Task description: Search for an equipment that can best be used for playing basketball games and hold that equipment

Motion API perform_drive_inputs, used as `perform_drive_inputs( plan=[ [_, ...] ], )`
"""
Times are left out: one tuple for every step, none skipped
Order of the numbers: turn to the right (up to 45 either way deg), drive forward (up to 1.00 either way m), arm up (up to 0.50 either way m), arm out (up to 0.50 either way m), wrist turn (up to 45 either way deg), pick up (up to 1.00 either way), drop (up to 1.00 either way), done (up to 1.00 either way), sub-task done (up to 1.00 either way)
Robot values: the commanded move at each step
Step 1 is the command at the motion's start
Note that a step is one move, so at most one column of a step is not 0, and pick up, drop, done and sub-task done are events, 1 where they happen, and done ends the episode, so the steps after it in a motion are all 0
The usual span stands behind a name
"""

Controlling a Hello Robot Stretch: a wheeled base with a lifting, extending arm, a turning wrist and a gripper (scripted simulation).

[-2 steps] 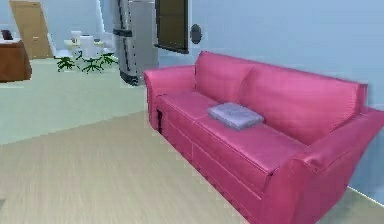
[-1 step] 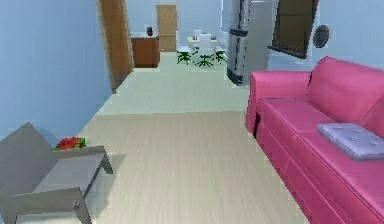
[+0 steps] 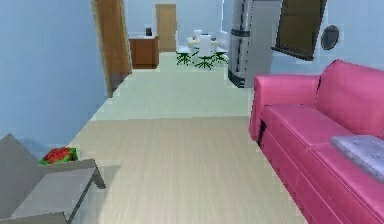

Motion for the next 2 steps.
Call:
perform_drive_inputs(
  plan=[
    [-3.0,0.00,0.00,0.00,0.0,0.00,0.00,0.00,0.00],
    [0.0,0.05,0.00,0.00,0.0,0.00,0.00,0.00,0.00]
  ],
)
